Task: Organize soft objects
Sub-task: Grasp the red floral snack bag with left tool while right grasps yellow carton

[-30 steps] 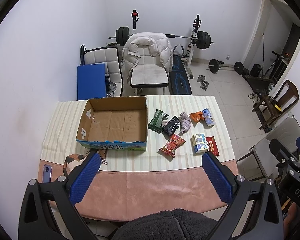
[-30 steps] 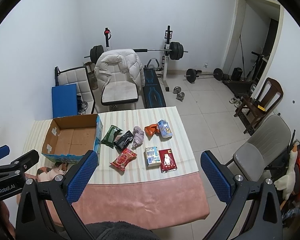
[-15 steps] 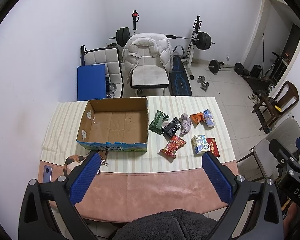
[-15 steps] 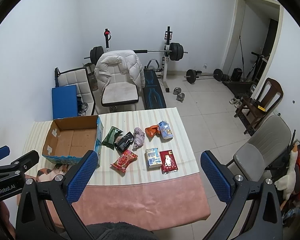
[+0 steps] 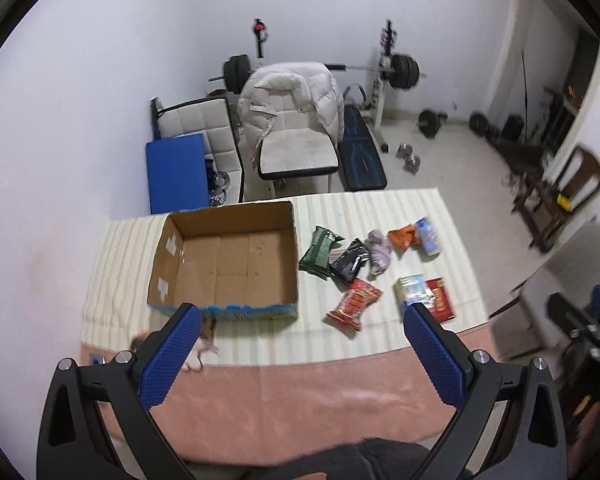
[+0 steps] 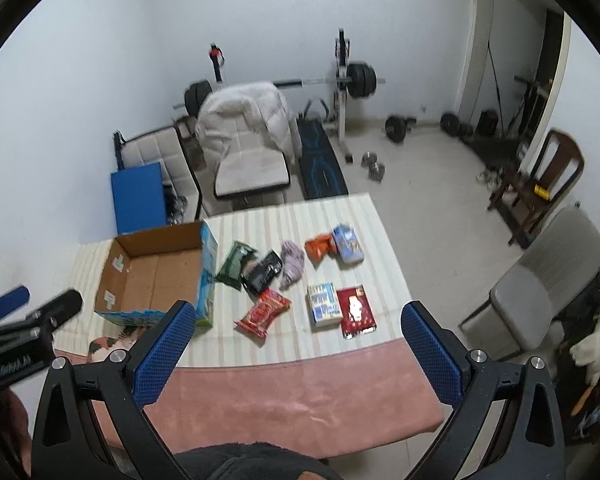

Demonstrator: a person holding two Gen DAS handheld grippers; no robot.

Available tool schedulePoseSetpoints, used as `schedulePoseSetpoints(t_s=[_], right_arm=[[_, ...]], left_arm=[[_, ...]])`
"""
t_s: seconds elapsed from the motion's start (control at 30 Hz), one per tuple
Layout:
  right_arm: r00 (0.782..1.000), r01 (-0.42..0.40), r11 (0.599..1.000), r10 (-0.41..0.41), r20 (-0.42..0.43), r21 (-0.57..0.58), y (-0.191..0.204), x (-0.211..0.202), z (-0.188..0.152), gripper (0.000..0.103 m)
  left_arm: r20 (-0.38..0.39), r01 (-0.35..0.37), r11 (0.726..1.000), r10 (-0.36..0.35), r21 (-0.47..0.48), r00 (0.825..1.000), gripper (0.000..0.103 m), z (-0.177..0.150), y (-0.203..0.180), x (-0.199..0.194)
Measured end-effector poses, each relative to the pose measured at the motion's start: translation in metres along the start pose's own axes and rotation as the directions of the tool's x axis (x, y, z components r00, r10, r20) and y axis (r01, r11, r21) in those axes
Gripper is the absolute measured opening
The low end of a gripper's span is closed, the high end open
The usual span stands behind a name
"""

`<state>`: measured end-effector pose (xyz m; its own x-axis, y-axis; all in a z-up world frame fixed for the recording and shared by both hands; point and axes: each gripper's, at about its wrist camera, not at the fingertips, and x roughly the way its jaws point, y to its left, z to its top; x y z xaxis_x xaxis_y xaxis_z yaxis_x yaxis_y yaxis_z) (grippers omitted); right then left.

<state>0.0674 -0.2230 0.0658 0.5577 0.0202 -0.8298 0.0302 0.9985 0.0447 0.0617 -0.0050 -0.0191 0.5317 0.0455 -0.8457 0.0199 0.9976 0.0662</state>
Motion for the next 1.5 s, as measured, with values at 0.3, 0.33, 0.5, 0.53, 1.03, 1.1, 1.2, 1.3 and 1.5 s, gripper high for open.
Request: schedulePoseSetpoints(t_s=[0.3, 0.33, 0.5, 0.53, 1.03, 1.1, 1.2, 1.3, 1.5], right_arm=[[0.957, 0.036, 0.999, -0.028, -0.288, 0.02, -0.073, 0.197, 0.0, 0.103], [0.944, 0.015, 1.0, -0.01, -0.329, 0.011, -0.077, 0.23, -0.001, 0.103], [0.862, -0.091, 0.995, 0.105, -0.496, 0.052, -0.089, 0.354, -0.018, 0.102], [0.843, -0.113, 0.99, 0.141, -0.52, 0.085, -0.093, 0.378, -0.022, 0.101], [0.678, -0.148, 0.978, 0.206, -0.706, 0.144, -0.078, 0.504, -0.061, 0.087], [0.653, -0.13, 0.986, 0.167, -0.738, 0.108, -0.067, 0.515, -0.069, 0.087], [0.64, -0.104, 0.993, 0.108, -0.761, 0.054, -0.055, 0.527, -0.078, 0.074], [0.625, -0.091, 0.995, 0.08, -0.776, 0.03, -0.049, 0.534, -0.089, 0.068], [0.631, -0.072, 0.997, 0.065, -0.773, 0.025, -0.044, 0.535, -0.101, 0.067]], left_arm=[[-0.284, 0.091, 0.975, -0.03, 0.205, 0.958, 0.103, 0.023, -0.064, 0.191], [-0.317, 0.099, 0.966, -0.019, 0.238, 0.948, 0.103, 0.02, -0.076, 0.214], [-0.522, 0.187, 0.925, 0.015, 0.331, 0.853, 0.09, -0.011, -0.128, 0.333], [-0.555, 0.192, 0.924, 0.026, 0.331, 0.831, 0.085, -0.018, -0.134, 0.352], [-0.693, 0.145, 0.98, -0.011, 0.136, 0.721, 0.037, -0.054, -0.112, 0.41], [-0.677, 0.13, 0.982, -0.006, 0.134, 0.736, 0.043, -0.056, -0.108, 0.408], [-0.668, 0.124, 0.978, 0.022, 0.17, 0.744, 0.057, -0.057, -0.111, 0.416], [-0.675, 0.129, 0.973, 0.035, 0.191, 0.737, 0.061, -0.054, -0.112, 0.426], [-0.667, 0.157, 0.969, 0.01, 0.19, 0.745, 0.056, -0.056, -0.109, 0.422]])
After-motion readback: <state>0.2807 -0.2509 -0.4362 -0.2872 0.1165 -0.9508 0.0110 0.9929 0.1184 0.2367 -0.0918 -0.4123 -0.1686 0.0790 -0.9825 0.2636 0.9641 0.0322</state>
